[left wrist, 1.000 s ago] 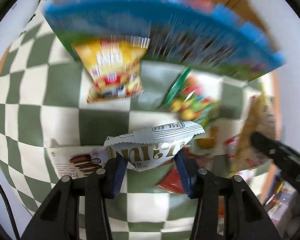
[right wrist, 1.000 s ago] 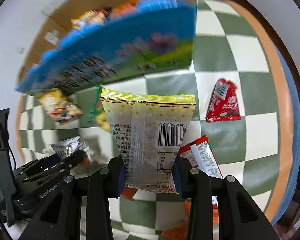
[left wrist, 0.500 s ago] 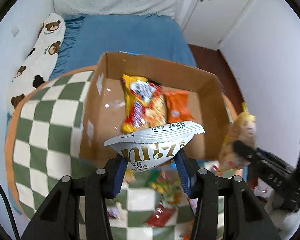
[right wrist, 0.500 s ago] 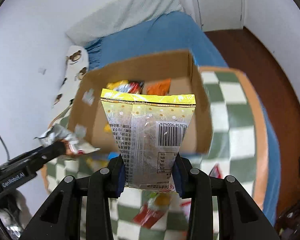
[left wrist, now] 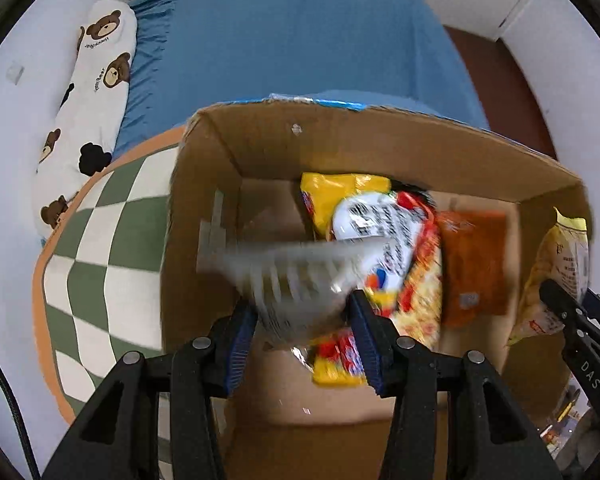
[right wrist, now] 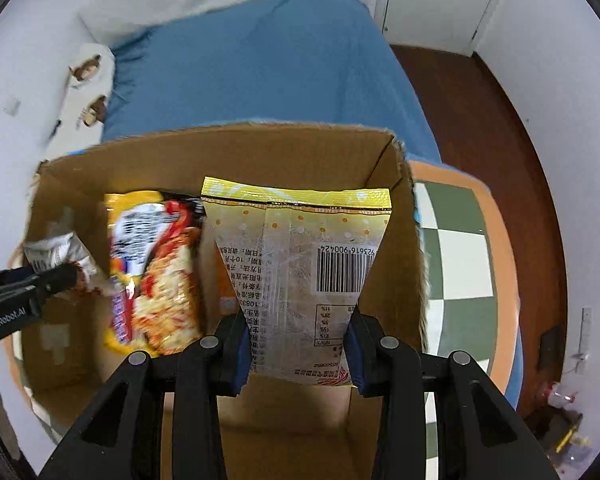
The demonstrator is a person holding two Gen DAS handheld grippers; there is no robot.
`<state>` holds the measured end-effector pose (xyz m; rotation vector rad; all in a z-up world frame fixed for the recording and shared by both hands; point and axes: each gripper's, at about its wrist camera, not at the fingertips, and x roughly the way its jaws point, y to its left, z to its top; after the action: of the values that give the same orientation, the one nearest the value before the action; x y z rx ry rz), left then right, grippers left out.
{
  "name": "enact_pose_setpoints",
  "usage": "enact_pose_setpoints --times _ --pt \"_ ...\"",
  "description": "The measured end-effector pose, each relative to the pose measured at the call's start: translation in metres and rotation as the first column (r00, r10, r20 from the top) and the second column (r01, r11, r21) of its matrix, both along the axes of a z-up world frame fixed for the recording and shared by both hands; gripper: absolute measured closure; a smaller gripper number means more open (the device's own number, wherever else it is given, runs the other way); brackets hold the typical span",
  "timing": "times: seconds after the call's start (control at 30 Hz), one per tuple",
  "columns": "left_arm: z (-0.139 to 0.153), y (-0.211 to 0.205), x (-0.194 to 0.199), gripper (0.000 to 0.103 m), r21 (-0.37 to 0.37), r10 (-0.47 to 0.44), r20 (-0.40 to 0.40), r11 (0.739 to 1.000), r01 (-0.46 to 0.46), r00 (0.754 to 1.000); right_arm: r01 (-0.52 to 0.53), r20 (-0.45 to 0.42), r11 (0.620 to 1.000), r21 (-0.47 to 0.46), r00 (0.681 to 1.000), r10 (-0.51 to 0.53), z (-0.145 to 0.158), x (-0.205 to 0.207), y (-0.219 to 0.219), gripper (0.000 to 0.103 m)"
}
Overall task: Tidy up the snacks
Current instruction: 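Lower both packs into the box and open both tools, then grasp the white Franzzi pack with left tool while right tool grasps dark red packet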
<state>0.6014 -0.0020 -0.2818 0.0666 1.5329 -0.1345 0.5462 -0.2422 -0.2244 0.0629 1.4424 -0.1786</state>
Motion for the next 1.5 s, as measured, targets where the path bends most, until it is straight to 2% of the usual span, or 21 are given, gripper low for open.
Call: enact_pose_setpoints --times 0.03,0.07,0.1,0.17,0.43,0.6,0.9,1.23,1.5 --pt "-0.005 -0.001 0.005 0.059 0.014 -0.003 -0.008 1.0 0.003 1.0 0.001 -0.015 1.0 -0.001 1.0 -0.001 -0.009 0.002 -0.003 0.061" --pt "-0.008 -0.003 0.009 0.058 0.018 -0.006 -0.017 1.0 0.007 1.0 0.006 -0.029 1.0 -0.001 1.0 -0.006 -0.016 0.007 -0.005 0.056" --pt "-0.013 -0.005 0.013 0.058 0.016 -0.015 -0.026 1.0 0.015 1.0 0.011 -0.043 1.0 -0.002 0.999 -0.011 -0.023 0.011 -0.008 0.038" --pt "-0.019 -0.007 0.02 0.04 0.017 -0.022 -0.038 1.0 0.023 0.999 0.014 -0.042 1.0 -0.012 0.999 -0.015 -0.03 0.018 -0.012 0.017" --pt "-0.017 -0.004 0.02 0.035 -0.039 0.015 0.004 0.999 -0.015 1.0 0.045 -0.036 0.999 0.02 0.998 -0.045 -0.04 0.023 -0.022 0.017" --pt "-0.004 -0.003 0.002 0.033 -0.066 0.018 0.059 0.998 -0.014 0.998 0.056 -0.003 0.998 0.04 0.998 -0.056 -0.031 0.012 -0.021 0.017" --pt "0.04 0.005 -0.052 0.033 -0.092 0.041 0.19 0.995 -0.024 0.981 0.02 0.103 0.999 0.034 0.994 -0.023 0.005 -0.034 0.007 0.017" --pt "0.096 0.005 -0.122 0.033 -0.119 0.02 0.313 0.993 0.018 0.95 0.002 0.218 1.0 0.025 0.976 -0.007 0.058 -0.095 0.029 0.017" --pt "0.123 0.009 -0.169 0.033 -0.154 0.047 0.358 0.988 0.009 0.933 -0.004 0.278 0.999 0.051 0.961 -0.01 0.094 -0.144 0.038 0.017"
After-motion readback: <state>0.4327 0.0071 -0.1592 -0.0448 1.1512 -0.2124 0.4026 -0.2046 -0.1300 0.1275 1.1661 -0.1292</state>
